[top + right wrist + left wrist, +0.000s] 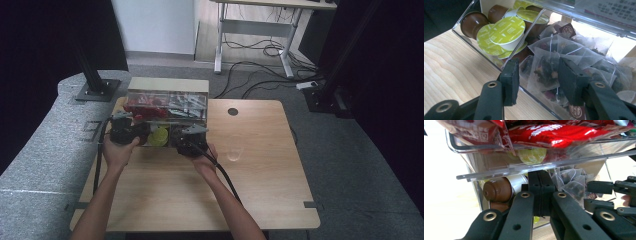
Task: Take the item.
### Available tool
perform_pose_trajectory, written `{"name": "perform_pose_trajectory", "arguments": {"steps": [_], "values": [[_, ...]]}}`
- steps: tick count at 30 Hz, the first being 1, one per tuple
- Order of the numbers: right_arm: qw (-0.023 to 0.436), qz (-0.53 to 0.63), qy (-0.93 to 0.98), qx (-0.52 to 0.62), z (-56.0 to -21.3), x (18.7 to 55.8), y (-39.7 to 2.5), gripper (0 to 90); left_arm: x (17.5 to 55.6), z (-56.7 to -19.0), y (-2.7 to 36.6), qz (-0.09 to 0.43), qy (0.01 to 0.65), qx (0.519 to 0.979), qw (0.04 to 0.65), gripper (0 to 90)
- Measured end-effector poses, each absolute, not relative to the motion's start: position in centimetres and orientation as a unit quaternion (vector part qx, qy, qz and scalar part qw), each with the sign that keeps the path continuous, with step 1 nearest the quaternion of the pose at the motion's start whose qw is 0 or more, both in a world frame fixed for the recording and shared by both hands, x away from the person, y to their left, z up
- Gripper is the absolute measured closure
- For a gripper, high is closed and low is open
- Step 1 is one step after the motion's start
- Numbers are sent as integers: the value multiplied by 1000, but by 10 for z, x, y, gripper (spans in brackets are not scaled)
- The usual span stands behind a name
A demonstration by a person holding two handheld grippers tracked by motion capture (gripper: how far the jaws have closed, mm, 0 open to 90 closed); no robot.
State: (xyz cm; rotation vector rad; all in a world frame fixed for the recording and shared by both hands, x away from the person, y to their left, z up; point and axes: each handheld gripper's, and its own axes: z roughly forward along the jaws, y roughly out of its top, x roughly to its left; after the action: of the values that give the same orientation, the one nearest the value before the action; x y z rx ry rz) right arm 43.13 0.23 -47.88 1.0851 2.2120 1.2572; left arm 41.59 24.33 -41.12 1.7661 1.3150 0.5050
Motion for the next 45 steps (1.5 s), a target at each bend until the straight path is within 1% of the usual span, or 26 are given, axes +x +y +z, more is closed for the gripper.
{"name": "perform_pose_trajectory", "arguments": {"steps": [9, 13, 15, 22, 23, 24, 28, 36, 45], "values": [[198, 426, 793, 389, -487, 437, 7, 510, 415, -411, 244, 202, 525, 707, 428, 900], [206, 421, 792, 391, -489, 437, 7, 531, 414, -411, 244, 201, 525, 707, 429, 900], [219, 410, 794, 391, -490, 438, 7, 565, 415, -411, 244, 201, 525, 706, 430, 900], [236, 411, 786, 397, -488, 437, 2, 772, 415, -411, 245, 201, 526, 706, 430, 900], [236, 411, 786, 397, -488, 437, 2, 772, 415, -411, 245, 201, 526, 706, 430, 900], [234, 413, 785, 397, -487, 437, 0, 810, 415, -411, 245, 200, 526, 705, 431, 900], [235, 427, 777, 399, -483, 435, -5, 850, 415, -411, 245, 199, 526, 706, 430, 900], [224, 452, 765, 401, -474, 432, -15, 883, 415, -411, 245, 199, 528, 706, 429, 897], [217, 469, 760, 395, -465, 428, -22, 887, 415, -412, 244, 202, 529, 704, 429, 900]]}}
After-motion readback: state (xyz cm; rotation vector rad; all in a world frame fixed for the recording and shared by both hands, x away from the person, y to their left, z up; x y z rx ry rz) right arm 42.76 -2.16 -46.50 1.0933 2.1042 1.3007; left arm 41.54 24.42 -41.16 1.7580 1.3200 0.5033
